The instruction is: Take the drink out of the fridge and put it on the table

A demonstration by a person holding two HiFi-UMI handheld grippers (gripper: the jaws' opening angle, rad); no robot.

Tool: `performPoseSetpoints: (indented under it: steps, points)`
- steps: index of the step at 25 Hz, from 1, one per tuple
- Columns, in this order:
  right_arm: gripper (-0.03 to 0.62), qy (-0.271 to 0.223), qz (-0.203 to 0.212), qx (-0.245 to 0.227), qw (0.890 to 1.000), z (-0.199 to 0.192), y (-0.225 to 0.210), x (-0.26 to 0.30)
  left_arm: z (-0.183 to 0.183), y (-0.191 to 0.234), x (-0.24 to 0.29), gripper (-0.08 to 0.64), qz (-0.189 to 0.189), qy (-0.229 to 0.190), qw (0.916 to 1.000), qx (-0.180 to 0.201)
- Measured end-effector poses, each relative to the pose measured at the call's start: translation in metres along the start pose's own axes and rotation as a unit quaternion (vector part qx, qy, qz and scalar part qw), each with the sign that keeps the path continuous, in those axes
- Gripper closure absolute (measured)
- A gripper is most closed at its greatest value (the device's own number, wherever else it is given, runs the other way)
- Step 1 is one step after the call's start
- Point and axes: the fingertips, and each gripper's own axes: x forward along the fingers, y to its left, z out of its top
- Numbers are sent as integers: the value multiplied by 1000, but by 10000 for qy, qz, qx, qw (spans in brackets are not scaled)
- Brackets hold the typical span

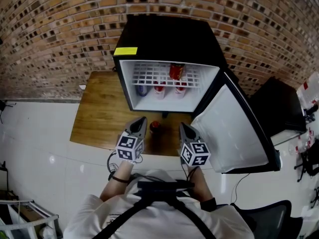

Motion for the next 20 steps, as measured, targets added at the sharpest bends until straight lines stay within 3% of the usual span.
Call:
performPoseSetpoints:
  steps: [20]
  points:
    - [584, -5, -4, -86, 10000, 0, 0, -2, -15, -13, -1, 558, -91, 121, 9999, -44]
